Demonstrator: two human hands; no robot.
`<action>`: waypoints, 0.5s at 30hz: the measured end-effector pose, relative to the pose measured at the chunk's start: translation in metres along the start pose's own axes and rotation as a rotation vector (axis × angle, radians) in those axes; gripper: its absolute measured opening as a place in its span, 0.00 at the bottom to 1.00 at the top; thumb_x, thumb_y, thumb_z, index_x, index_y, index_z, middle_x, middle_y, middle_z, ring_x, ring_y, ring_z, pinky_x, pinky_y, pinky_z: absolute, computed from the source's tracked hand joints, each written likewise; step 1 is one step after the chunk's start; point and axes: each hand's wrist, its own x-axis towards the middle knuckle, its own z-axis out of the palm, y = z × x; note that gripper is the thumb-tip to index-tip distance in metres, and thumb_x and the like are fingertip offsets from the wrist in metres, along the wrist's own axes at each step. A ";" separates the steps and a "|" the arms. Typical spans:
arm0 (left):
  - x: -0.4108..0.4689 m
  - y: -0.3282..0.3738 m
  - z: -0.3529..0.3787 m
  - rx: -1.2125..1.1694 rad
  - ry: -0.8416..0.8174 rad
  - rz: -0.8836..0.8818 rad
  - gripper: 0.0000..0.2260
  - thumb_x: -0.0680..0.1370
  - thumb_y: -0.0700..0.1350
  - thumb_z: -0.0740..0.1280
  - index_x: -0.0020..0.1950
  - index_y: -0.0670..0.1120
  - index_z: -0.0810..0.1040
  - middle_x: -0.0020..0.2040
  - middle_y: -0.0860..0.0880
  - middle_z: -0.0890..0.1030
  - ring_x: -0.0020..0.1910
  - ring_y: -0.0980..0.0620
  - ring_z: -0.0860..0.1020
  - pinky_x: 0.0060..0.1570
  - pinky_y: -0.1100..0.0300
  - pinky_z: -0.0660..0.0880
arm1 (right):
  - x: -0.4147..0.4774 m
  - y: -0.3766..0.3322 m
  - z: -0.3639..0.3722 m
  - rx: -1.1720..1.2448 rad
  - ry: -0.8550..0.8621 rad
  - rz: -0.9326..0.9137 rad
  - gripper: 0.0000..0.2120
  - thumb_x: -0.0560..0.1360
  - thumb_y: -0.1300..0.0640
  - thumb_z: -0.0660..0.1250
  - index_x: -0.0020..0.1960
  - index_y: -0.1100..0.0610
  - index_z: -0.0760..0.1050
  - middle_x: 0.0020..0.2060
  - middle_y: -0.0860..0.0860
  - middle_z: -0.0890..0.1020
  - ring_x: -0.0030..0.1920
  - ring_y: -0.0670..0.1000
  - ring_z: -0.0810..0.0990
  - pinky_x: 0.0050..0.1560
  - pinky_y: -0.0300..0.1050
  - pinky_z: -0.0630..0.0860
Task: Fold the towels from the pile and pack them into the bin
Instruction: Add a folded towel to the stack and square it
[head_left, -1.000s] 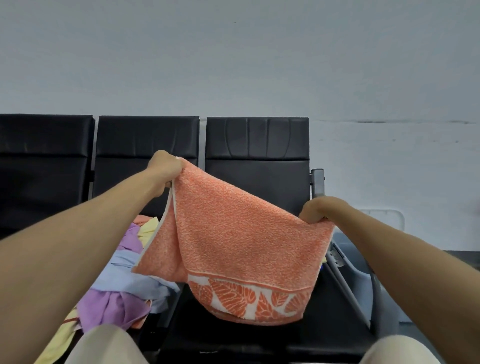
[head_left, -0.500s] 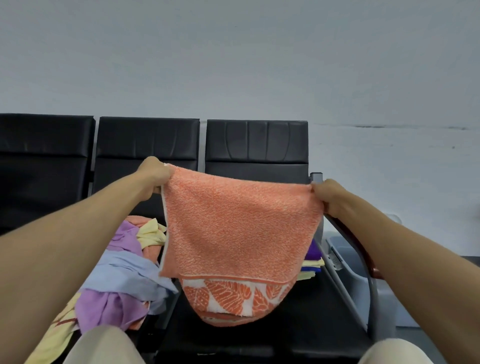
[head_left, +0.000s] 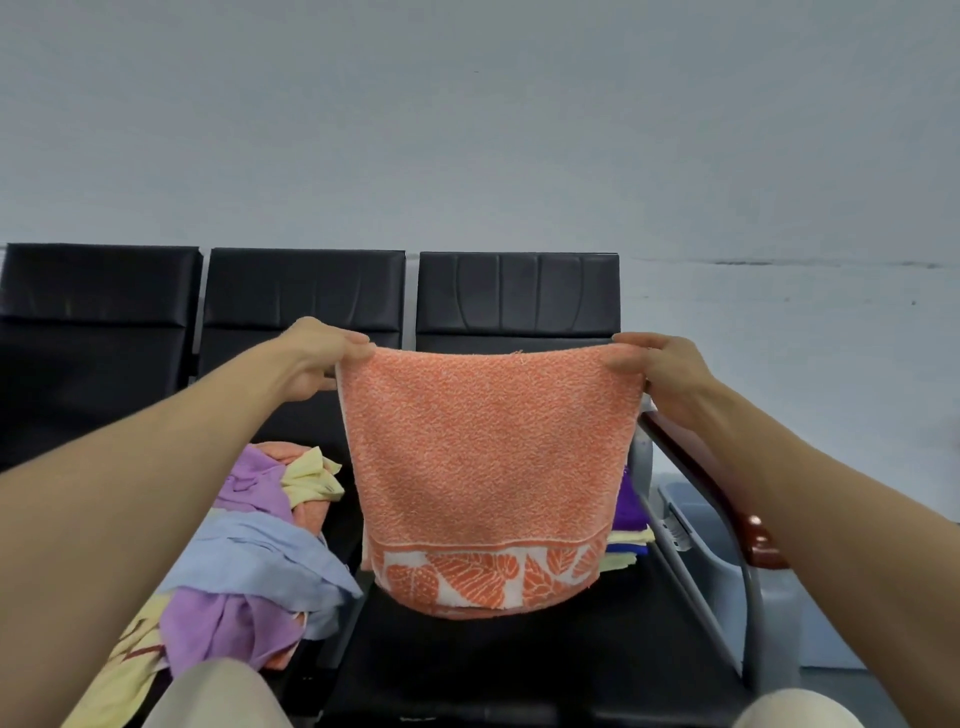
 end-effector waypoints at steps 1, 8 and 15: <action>-0.001 -0.001 -0.002 0.054 -0.027 0.026 0.13 0.74 0.34 0.71 0.59 0.38 0.79 0.54 0.43 0.81 0.56 0.46 0.77 0.58 0.51 0.73 | -0.001 0.000 -0.001 -0.053 -0.001 -0.021 0.19 0.65 0.68 0.75 0.55 0.58 0.81 0.53 0.56 0.81 0.54 0.55 0.80 0.58 0.49 0.76; 0.003 -0.016 0.011 0.475 0.224 0.302 0.10 0.76 0.41 0.71 0.55 0.39 0.83 0.55 0.43 0.81 0.59 0.45 0.76 0.59 0.52 0.72 | -0.007 0.008 0.003 -0.462 0.229 -0.223 0.09 0.71 0.58 0.75 0.50 0.60 0.84 0.47 0.56 0.84 0.52 0.52 0.80 0.52 0.40 0.72; 0.001 -0.015 0.011 0.591 0.238 0.407 0.10 0.75 0.43 0.72 0.54 0.40 0.84 0.54 0.43 0.83 0.55 0.44 0.79 0.58 0.48 0.75 | -0.004 0.014 0.006 -0.572 0.248 -0.247 0.11 0.78 0.56 0.66 0.55 0.64 0.77 0.52 0.59 0.81 0.56 0.59 0.77 0.52 0.46 0.70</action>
